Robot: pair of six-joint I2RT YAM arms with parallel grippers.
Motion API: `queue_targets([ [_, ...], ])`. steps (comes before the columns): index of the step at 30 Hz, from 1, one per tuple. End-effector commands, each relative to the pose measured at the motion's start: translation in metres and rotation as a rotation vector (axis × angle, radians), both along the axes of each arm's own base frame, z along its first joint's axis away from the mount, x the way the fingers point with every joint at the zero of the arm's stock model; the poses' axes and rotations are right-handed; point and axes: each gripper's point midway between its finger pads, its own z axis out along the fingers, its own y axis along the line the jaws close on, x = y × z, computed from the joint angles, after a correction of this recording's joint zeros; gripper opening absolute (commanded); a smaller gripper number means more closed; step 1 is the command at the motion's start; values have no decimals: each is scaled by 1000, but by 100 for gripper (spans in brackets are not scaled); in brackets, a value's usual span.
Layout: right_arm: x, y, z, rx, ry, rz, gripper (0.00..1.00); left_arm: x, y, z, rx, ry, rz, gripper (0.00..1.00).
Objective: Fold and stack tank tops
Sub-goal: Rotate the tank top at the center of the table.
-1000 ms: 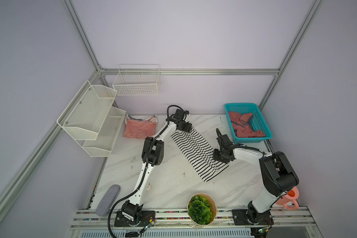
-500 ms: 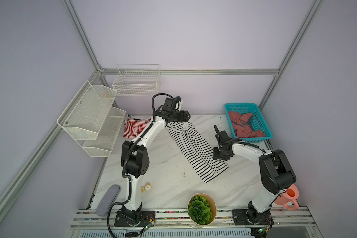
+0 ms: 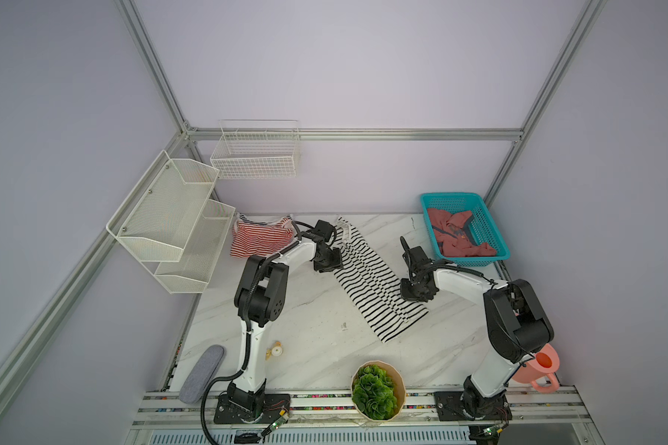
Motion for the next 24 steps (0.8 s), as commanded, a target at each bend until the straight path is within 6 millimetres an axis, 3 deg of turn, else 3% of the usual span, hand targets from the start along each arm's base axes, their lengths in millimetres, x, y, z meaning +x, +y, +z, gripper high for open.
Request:
queue_targets([
  [1, -19, -2, -17, -11, 68, 23, 18, 6, 5, -9, 42, 7, 23, 48],
  [11, -41, 18, -32, 112, 125, 18, 16, 32, 33, -42, 167, 82, 21, 48],
  [17, -53, 31, -36, 140, 147, 13, 23, 60, 49, -49, 197, 73, 3, 48],
  [24, -72, 62, -41, 193, 177, 32, 26, 95, 50, -52, 147, 16, -11, 48],
])
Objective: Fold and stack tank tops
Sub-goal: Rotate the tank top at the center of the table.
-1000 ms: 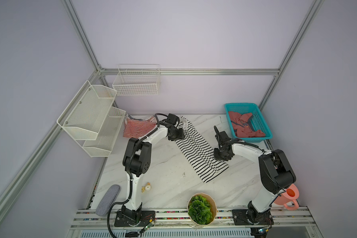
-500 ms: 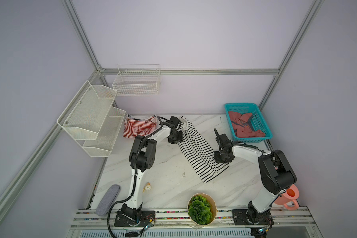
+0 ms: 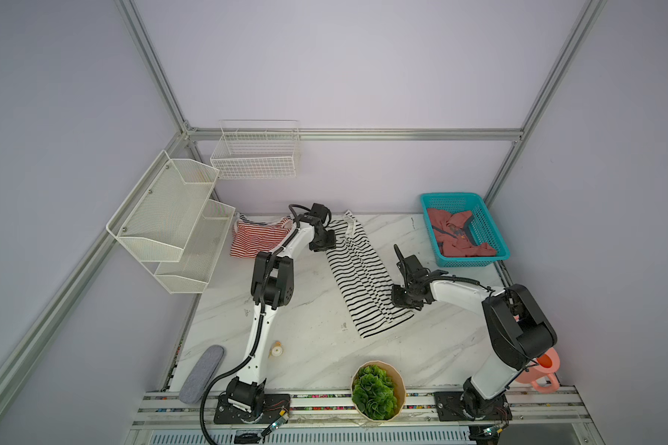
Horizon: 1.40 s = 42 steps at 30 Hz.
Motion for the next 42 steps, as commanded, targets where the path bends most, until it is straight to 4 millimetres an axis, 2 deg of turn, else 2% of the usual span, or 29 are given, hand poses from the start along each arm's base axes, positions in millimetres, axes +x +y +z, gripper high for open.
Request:
queue_targets([
  [1, -56, 9, -38, -10, 205, 15, 27, -11, 17, -48, 51, 120, -14, 48],
  [7, -71, 26, -44, -9, 224, 17, 29, 9, 25, -49, 45, 71, -7, 49],
  [12, -73, 44, -42, 12, 215, 28, 33, 28, 31, -26, 17, -5, 6, 51],
  [15, -71, 52, -42, 19, 202, 25, 37, 33, 31, -1, -10, -47, 9, 53],
  [18, -63, 58, -34, 18, 175, 30, 41, 34, 27, 35, -38, -98, 2, 58],
  [21, -52, 60, -18, -2, 129, 30, 47, 33, 23, 76, -74, -164, -13, 63],
  [25, -36, 64, 9, -10, 65, 46, 50, 22, 24, 121, -87, -218, -30, 67],
  [27, -31, 63, 20, -20, 37, 52, 51, 9, 28, 136, -76, -222, -30, 69],
  [30, -29, 58, 35, -45, 9, 54, 51, -22, 42, 148, -44, -182, 15, 71],
  [34, -36, 49, 45, -54, 2, 46, 49, -86, 46, 156, -23, -125, 24, 73],
  [37, -48, 41, 38, -66, 35, 54, 47, -135, 41, 152, 50, -104, -16, 74],
  [39, -56, 35, 31, -84, 62, 57, 46, -167, 32, 147, 40, -69, -41, 74],
  [42, -65, 31, 27, -79, 86, 60, 48, -216, 16, 125, 27, 10, -87, 73],
])
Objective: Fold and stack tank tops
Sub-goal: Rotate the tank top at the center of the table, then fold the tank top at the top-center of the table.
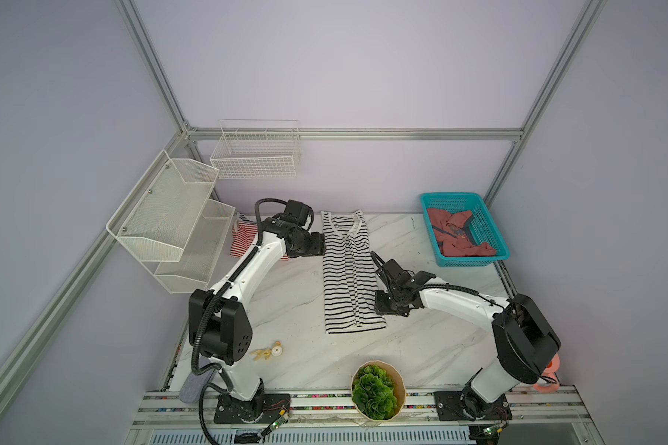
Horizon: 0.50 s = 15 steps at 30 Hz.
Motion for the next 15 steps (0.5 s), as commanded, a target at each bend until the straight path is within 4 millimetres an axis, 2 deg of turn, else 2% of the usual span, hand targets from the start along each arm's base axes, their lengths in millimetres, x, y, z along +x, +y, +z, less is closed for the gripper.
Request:
queue_targets([
  [1, -20, -12, -6, -33, 56, 5, 49, -50, -12, -35, 14, 120, -32, 74],
  [4, -28, -9, -5, 12, 72, 9, 52, -84, -20, -54, 2, 198, -58, 73],
  [8, -35, -9, -10, 39, 93, -1, 54, -112, -12, -81, 20, 289, -12, 73],
  [11, -35, -6, -13, 60, 95, -8, 55, -126, -14, -99, 19, 344, 2, 74],
  [15, -31, -2, -15, 66, 92, -10, 55, -128, -23, -116, 1, 378, 19, 75],
])
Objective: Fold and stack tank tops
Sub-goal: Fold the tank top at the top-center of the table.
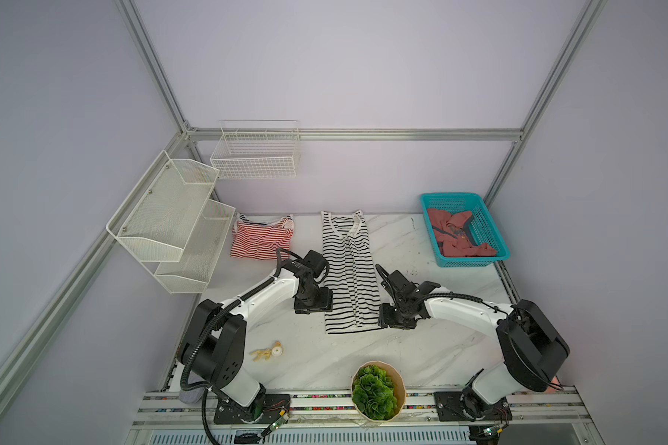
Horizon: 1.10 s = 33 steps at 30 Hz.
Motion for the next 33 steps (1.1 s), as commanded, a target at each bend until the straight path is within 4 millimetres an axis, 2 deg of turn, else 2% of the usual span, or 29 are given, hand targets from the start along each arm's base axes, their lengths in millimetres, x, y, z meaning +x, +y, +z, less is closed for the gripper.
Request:
queue_targets([
  [1, 5, 7, 2, 26, -11, -16, 55, 0, -12, -10, -51, 9, 45, 75],
  [8, 13, 15, 13, 63, -39, -41, 49, -2, -17, -26, -71, 44, 80, 75],
  [16, 12, 15, 12, 71, -8, -94, 47, -13, -15, -42, -65, 109, 107, 70],
  [20, 9, 9, 6, 58, 14, -120, 47, -17, -15, -51, -62, 138, 113, 68],
  [26, 4, -1, -5, 20, 45, -157, 47, -21, -18, -53, -79, 160, 115, 61],
  [33, -1, -8, -18, -10, 67, -166, 48, -26, -16, -59, -76, 179, 122, 60],
])
